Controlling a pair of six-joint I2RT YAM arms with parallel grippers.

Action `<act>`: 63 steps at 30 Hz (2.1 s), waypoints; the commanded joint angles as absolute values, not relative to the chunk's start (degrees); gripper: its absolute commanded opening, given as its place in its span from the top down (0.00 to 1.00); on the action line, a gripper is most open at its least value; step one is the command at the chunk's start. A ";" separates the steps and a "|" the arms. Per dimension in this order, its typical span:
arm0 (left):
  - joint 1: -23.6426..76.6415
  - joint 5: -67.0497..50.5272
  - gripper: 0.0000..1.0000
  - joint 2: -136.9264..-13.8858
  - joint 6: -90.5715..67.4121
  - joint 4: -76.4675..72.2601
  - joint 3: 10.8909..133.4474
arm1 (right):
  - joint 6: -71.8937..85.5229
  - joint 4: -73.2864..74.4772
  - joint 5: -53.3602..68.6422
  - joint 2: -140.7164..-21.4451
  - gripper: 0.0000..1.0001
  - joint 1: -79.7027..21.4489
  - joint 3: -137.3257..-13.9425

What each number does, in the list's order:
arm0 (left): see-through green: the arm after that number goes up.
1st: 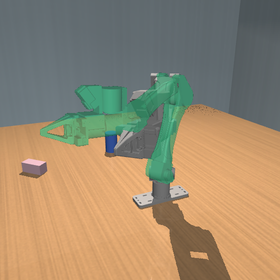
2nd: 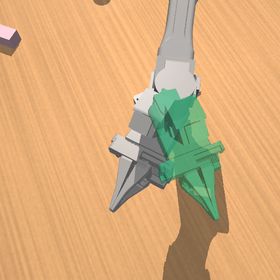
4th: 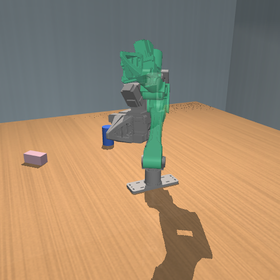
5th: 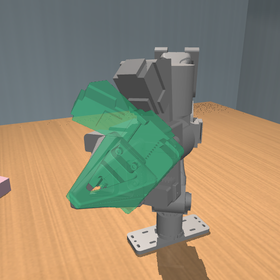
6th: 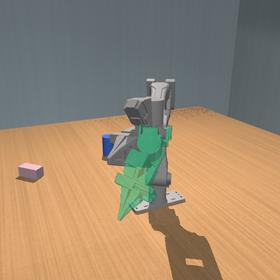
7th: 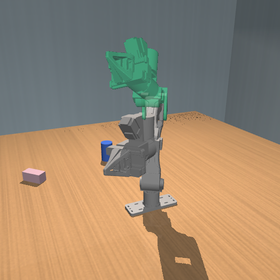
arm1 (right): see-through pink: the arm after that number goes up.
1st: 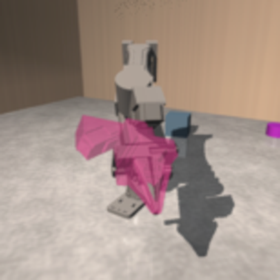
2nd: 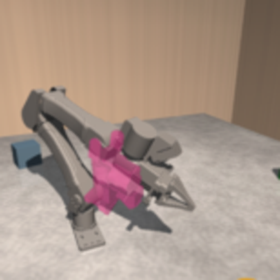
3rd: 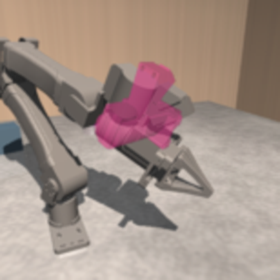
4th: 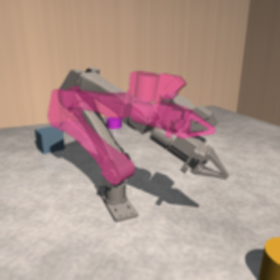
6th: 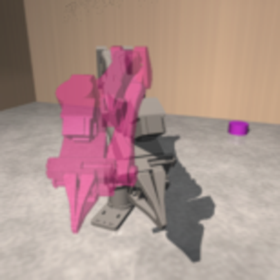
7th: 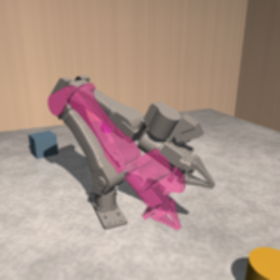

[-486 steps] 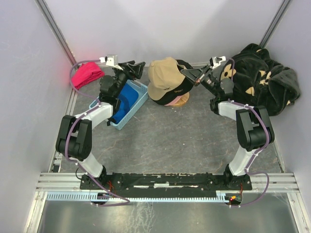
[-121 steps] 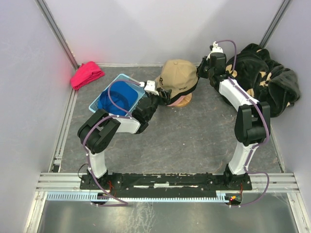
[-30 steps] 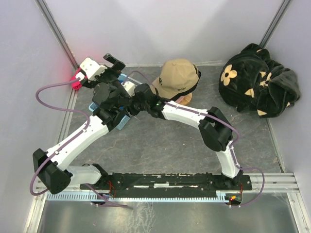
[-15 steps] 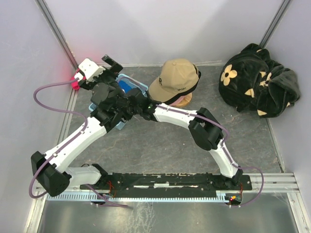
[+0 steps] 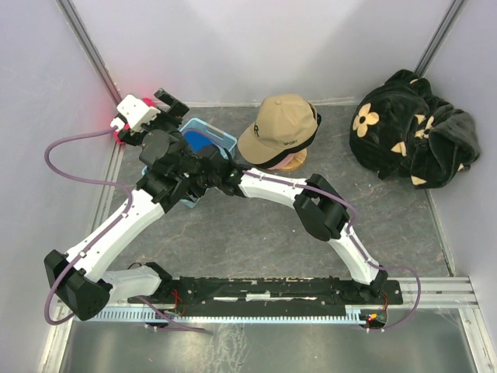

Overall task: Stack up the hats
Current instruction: Pick up the hat from the bin.

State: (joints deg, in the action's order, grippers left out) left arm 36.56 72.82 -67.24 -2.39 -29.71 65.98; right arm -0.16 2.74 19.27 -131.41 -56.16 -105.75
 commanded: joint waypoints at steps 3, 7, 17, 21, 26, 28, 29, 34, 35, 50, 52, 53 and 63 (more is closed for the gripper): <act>35.81 71.27 0.00 -65.90 -6.52 -27.86 65.84 | -1.65 0.75 20.87 -132.56 0.41 -56.54 -109.82; 35.41 71.01 0.00 -65.88 -7.23 -27.52 65.65 | -1.91 0.63 20.98 -133.34 0.41 -56.60 -110.61; 34.57 70.32 0.00 -65.83 -8.82 -26.41 65.43 | -2.08 -0.61 22.19 -135.36 0.44 -56.54 -112.78; 34.07 70.03 0.00 -65.92 -9.52 -25.88 65.35 | -1.97 -2.67 22.15 -135.38 0.50 -56.54 -112.18; 33.53 69.78 0.00 -66.02 -10.31 -25.28 65.31 | -1.95 -1.67 22.58 -136.70 0.65 -56.38 -114.43; 33.40 69.70 0.00 -66.13 -10.45 -25.18 65.24 | -1.86 -2.07 22.59 -136.73 0.77 -56.26 -114.42; 33.29 69.70 0.00 -66.10 -10.52 -25.14 65.22 | -1.85 -2.27 22.52 -136.61 0.82 -56.23 -114.38; 32.93 69.65 0.00 -66.11 -10.55 -25.05 65.39 | -1.64 -3.88 22.02 -135.65 0.99 -55.82 -114.25; 32.81 69.77 0.00 -66.15 -10.55 -25.05 65.36 | -1.26 -4.49 21.98 -135.30 0.99 -55.62 -114.18; 29.55 71.92 0.00 -64.89 -12.74 -24.11 64.00 | 13.05 -15.78 24.34 -131.38 0.99 -49.50 -119.25; 29.17 72.21 0.00 -64.86 -13.12 -23.74 63.94 | 15.10 -16.55 24.91 -131.47 0.99 -48.72 -121.09; 28.99 72.43 0.00 -64.86 -13.22 -23.60 63.90 | 15.91 -16.75 25.10 -131.58 0.99 -48.42 -122.08; 27.73 73.88 0.00 -63.98 -15.42 -22.51 62.67 | 22.25 -19.90 26.83 -130.00 0.99 -47.29 -126.88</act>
